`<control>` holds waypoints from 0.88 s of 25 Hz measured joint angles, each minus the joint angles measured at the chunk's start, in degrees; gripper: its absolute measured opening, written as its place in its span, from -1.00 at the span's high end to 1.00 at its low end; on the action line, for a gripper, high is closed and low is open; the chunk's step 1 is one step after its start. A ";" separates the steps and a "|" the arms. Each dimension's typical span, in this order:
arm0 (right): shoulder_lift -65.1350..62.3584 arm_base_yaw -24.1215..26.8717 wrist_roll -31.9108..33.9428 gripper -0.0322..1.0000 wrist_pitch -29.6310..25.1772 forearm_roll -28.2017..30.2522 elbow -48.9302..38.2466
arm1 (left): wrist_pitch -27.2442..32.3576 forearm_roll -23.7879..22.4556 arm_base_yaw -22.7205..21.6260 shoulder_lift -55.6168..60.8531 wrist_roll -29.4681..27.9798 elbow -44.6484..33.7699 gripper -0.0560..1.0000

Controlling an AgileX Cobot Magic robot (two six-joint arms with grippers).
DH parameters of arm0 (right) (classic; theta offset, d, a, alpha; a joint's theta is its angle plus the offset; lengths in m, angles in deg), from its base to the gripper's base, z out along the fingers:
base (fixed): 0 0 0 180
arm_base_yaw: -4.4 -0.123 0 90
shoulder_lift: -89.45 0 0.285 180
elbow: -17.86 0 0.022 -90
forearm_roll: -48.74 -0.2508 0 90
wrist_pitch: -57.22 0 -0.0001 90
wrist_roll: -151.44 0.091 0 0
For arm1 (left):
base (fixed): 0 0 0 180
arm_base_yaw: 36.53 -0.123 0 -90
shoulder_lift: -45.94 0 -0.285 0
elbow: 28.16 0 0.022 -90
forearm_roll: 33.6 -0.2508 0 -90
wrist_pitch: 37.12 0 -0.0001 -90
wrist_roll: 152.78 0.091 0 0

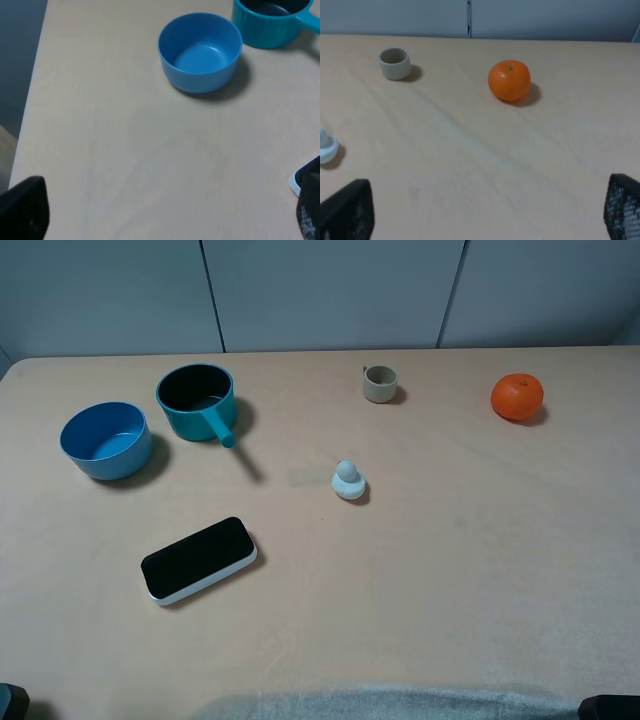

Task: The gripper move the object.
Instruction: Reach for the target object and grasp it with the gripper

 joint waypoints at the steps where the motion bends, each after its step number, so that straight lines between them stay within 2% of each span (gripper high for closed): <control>1: 0.00 0.00 0.00 -0.40 0.00 0.00 0.00 | 0.00 0.00 0.00 0.00 0.00 0.00 -0.98; 22: 0.00 0.00 0.00 -0.40 0.14 0.00 0.00 | 0.00 0.00 0.00 0.00 0.00 0.00 -0.98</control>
